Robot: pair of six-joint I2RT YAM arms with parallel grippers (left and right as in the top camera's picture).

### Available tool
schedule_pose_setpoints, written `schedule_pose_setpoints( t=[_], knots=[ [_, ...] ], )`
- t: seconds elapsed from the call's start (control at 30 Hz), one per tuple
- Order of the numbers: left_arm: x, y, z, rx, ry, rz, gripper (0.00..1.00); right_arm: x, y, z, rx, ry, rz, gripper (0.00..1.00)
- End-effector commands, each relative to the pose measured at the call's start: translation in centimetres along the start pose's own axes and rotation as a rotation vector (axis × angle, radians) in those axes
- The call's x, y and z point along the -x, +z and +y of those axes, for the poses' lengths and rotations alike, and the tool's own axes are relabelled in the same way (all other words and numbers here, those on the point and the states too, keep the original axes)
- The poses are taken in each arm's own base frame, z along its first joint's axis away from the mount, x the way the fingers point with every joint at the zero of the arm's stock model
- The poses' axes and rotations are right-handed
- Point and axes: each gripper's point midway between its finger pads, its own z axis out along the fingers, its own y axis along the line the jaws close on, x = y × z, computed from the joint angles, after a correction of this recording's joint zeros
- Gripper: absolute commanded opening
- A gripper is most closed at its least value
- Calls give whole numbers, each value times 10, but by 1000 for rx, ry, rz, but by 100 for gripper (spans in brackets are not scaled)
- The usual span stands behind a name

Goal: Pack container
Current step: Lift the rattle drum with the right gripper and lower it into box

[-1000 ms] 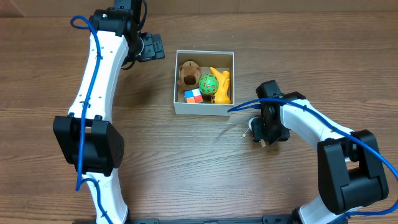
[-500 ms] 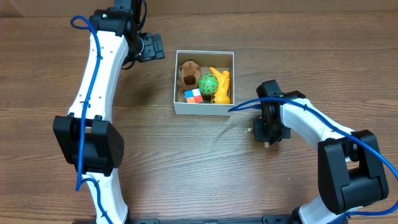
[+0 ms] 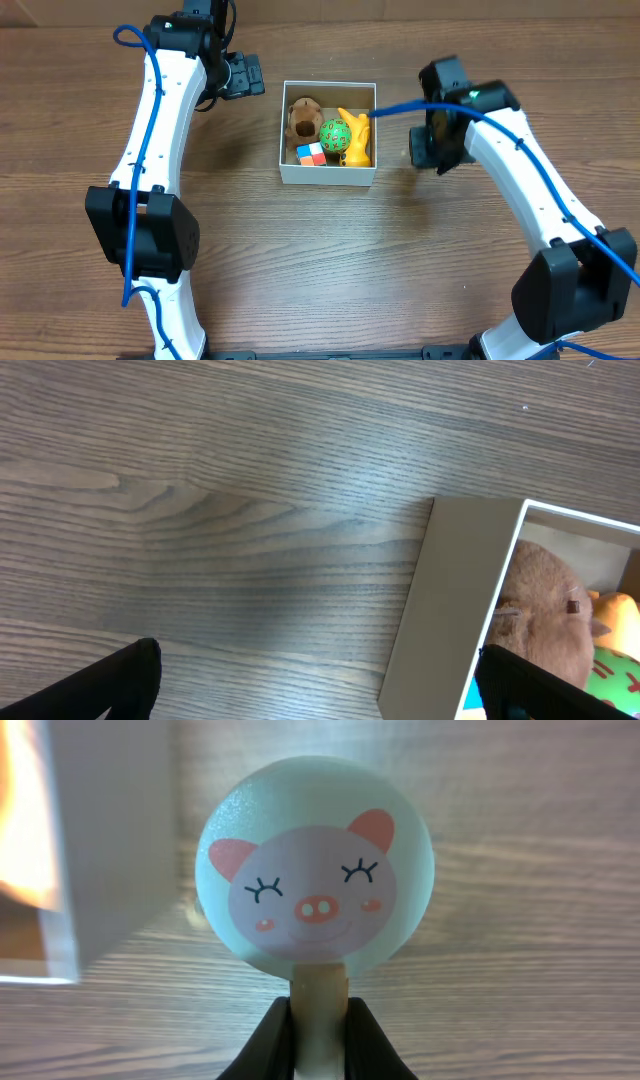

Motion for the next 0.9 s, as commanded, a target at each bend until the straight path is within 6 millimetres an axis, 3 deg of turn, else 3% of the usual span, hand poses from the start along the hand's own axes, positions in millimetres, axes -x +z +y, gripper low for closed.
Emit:
schedule_pose_setpoints(
  t=[0.0,0.63,0.87],
  knots=[
    [3,-8,1,-7,-18,-18,100,21,-35,14,17,-51,-99,4],
    [3,-8,1,-8,-18,-18,100,25,-58,145,162,-317,-293,4],
    [3,-8,1,-7,-18,-18,100,20,-49,189,245,-385,-303,4]
  ],
)
